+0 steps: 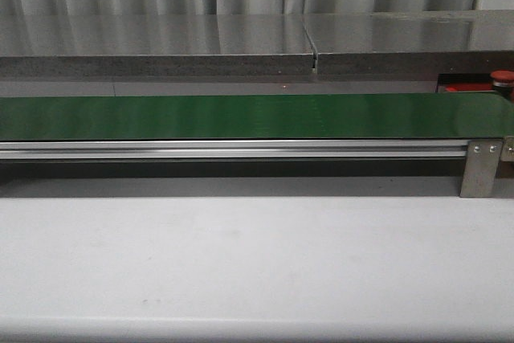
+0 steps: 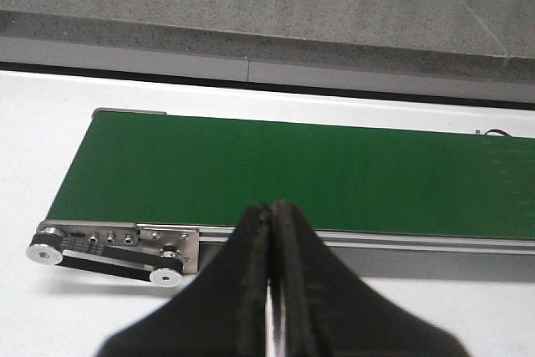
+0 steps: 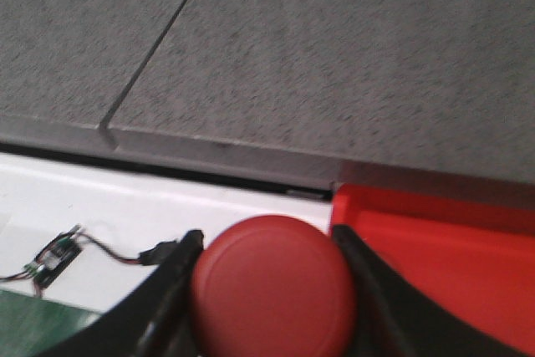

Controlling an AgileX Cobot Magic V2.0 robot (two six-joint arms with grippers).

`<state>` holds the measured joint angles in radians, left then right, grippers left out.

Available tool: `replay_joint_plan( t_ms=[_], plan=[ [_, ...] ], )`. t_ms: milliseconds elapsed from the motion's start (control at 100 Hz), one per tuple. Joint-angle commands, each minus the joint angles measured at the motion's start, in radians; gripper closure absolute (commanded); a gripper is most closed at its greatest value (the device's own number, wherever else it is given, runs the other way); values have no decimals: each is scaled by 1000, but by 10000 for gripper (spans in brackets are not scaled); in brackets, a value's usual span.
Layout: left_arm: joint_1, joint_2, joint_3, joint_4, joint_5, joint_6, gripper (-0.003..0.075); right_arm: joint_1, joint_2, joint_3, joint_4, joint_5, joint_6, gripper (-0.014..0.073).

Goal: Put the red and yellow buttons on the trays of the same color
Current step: 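Carry the red button into the red tray and release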

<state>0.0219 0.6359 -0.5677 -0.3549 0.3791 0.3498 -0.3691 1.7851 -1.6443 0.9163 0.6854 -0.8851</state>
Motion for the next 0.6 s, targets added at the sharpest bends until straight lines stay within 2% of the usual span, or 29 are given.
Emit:
replay_joint_plan(
  t_ms=[0, 230, 590],
  plan=[
    [-6, 1, -28, -21, -71, 1, 739, -33, -7, -95, -6, -9, 21, 467],
    [-6, 1, -28, -21, -71, 1, 739, -61, 152, -247, -144, -42, 67, 467],
    [-6, 1, -28, -21, -71, 1, 739, -61, 369, -383, -148, -83, 82, 467]
  ],
)
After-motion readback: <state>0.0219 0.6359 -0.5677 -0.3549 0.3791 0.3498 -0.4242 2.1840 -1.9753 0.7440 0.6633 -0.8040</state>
